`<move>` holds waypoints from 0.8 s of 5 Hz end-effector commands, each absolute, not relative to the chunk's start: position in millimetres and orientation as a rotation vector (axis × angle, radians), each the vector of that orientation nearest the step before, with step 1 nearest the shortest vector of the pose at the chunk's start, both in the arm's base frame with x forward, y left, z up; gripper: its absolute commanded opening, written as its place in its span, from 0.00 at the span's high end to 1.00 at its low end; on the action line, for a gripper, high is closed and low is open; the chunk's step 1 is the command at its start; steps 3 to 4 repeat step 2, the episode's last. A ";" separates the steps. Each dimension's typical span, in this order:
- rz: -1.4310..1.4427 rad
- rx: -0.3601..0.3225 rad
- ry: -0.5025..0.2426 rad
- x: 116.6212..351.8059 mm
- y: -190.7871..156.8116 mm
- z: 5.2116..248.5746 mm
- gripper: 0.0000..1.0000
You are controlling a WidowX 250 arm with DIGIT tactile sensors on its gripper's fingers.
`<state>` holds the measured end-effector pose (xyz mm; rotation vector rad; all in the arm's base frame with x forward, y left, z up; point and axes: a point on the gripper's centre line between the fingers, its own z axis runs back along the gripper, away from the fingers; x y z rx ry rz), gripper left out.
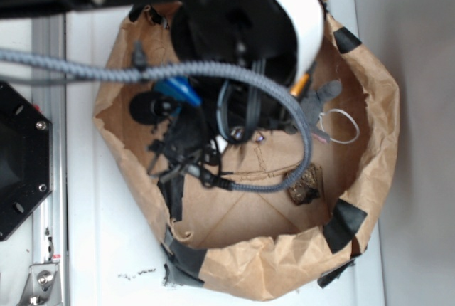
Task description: Grab the silver keys.
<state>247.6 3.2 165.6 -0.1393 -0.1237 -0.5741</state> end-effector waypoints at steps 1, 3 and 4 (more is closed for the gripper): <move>-0.586 -0.134 -0.165 238.6 -6.7 167.6 1.00; -0.561 -0.120 -0.165 238.2 -11.1 164.1 1.00; -0.561 -0.120 -0.165 238.2 -11.1 164.1 1.00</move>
